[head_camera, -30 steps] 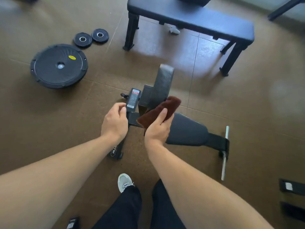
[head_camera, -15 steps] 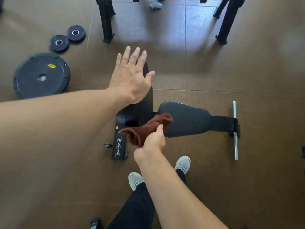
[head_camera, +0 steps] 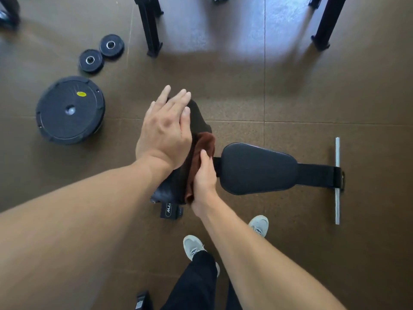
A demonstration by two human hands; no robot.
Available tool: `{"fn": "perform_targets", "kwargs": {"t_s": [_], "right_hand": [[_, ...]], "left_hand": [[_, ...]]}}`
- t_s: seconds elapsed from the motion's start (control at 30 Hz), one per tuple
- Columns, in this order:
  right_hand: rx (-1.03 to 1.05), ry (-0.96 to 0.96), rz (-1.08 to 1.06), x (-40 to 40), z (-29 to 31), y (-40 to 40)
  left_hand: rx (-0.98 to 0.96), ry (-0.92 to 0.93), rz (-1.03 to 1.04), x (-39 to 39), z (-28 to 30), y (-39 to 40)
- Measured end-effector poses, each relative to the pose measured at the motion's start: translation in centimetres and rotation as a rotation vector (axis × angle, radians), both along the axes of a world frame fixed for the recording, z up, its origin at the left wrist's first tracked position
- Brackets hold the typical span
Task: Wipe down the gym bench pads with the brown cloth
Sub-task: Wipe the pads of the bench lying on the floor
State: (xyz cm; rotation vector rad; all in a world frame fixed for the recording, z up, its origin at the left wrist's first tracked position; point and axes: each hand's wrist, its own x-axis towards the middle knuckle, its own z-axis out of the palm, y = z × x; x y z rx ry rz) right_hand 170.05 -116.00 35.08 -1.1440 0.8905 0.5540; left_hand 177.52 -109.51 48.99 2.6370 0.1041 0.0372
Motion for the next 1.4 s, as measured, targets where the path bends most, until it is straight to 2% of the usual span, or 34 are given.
{"fn": "perform_targets", "kwargs": {"t_s": [0.07, 0.13, 0.2, 0.27, 0.37, 0.43, 0.57, 0.67, 0.77, 0.9, 1.03, 1.13, 1.17, 1.23, 1.3, 1.4], "right_hand": [[0.037, -0.211, 0.055, -0.3, 5.6, -0.5], [-0.013, -0.353, 0.128, 1.2, 6.6, -1.3], [-0.058, -0.328, 0.161, 3.9, 5.0, -2.0], [-0.103, -0.192, 0.196, 5.7, 1.9, -2.4], [-0.108, -0.008, 0.146, 4.2, -4.8, -1.8], [-0.055, 0.034, 0.066, 1.6, -6.1, -1.4], [0.021, -0.064, 0.011, -2.3, 0.4, -0.8], [0.067, -0.283, 0.031, -2.0, 5.4, -0.7], [0.024, -0.425, 0.070, 2.5, 4.1, -1.0], [-0.127, -0.282, 0.058, 7.0, -1.9, -1.1], [-0.156, -0.152, 0.091, 1.8, -6.4, -1.6], [-0.036, 0.134, 0.037, -1.9, -2.8, -2.3], [-0.002, 0.162, 0.044, -2.4, -2.0, -2.4], [0.019, 0.064, 0.077, -1.7, -0.1, -2.4], [0.003, -0.114, 0.091, 0.9, 1.7, -2.3], [-0.071, -0.313, 0.176, 7.2, 0.7, -2.6]], "left_hand": [[-0.102, -0.025, 0.077, 0.1, 0.2, 0.0], [-0.144, -0.031, 0.121, 0.3, 0.3, 0.0], [-0.118, -0.031, 0.127, 0.4, 0.1, -0.1], [-0.058, -0.048, 0.124, 0.5, -0.2, 0.1], [0.068, -0.028, 0.110, 0.5, -0.5, 0.2], [0.139, -0.014, 0.090, 0.5, -0.5, 0.0], [0.190, -0.031, 0.052, 0.4, -0.1, -0.5], [0.168, -0.024, 0.074, 0.3, 0.3, -0.4], [0.172, -0.018, 0.084, 0.2, 0.4, -0.5], [0.200, -0.033, 0.042, 0.4, -0.1, -0.3], [0.317, 0.078, -0.061, 1.0, -0.2, -0.3], [0.406, 0.169, -0.167, 1.7, 0.2, -0.3], [0.409, 0.180, -0.189, 2.0, 0.4, -0.3], [0.426, 0.229, -0.196, 3.4, 0.9, -0.3], [0.432, 0.388, -0.192, 6.3, 1.0, -0.4], [0.383, 0.594, -0.229, 9.6, 0.3, -0.5]]}}
